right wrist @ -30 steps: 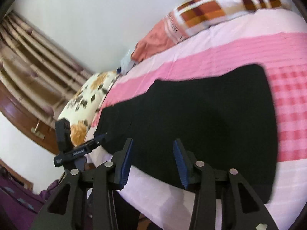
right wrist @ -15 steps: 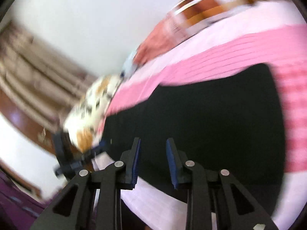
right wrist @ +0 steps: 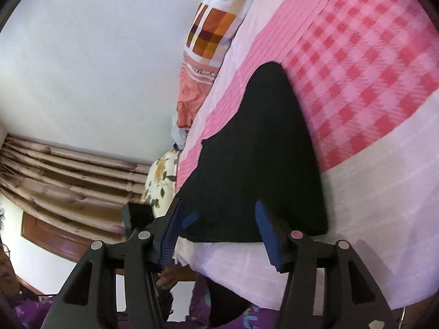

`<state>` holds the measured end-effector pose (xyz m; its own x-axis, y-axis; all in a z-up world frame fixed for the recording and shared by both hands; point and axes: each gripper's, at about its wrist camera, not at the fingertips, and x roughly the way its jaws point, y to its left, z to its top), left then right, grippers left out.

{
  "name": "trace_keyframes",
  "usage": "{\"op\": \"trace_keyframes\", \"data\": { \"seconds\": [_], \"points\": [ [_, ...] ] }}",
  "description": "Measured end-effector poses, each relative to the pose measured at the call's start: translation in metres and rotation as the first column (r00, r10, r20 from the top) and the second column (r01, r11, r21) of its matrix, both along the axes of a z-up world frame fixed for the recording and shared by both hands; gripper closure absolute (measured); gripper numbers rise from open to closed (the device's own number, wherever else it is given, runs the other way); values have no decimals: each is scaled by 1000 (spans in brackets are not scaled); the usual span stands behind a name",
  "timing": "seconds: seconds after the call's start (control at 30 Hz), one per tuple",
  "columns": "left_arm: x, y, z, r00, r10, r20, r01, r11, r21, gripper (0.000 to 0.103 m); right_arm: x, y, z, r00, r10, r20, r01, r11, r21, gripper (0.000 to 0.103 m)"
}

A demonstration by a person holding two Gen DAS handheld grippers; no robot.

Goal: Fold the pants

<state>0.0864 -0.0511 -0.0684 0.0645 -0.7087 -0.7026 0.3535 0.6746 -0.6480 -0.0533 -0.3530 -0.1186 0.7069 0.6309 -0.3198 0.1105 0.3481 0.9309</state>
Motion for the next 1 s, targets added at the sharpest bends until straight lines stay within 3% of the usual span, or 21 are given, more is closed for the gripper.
{"op": "trace_keyframes", "data": {
  "seconds": [0.17,0.27,0.3,0.33,0.37,0.47,0.6,0.73,0.8,1.0],
  "points": [
    [14,-39,-8,996,-84,13,83,994,76,14,8,12,7,999,44,27,-44,999,-6,44],
    [17,-55,-14,994,-104,20,100,986,132,31,12,18,3,998,64,15,-64,998,5,39],
    [14,-62,-11,989,-138,42,131,980,149,70,13,20,0,997,71,1,-71,997,5,36],
    [10,-69,-10,983,-165,81,144,966,217,96,15,21,-1,997,75,-10,-75,997,4,35],
    [6,-75,-9,976,-178,124,139,953,271,96,16,22,-4,997,77,-21,-77,997,9,35],
    [6,-76,-10,973,-160,168,102,946,309,97,17,23,-9,997,79,-25,-79,996,29,35],
    [3,-67,4,961,-122,248,50,959,279,98,14,21,-11,997,71,-25,-70,997,38,29],
    [8,-69,-17,967,-116,225,39,946,323,97,11,16,-21,998,52,-35,-48,994,100,29],
    [7,-65,-20,967,-106,231,30,950,310,97,9,13,-20,999,43,-31,-39,992,116,28],
    [2,-69,-17,959,-132,249,44,942,332,92,11,11,-3,997,27,66,-38,985,166,22]
  ]
}}
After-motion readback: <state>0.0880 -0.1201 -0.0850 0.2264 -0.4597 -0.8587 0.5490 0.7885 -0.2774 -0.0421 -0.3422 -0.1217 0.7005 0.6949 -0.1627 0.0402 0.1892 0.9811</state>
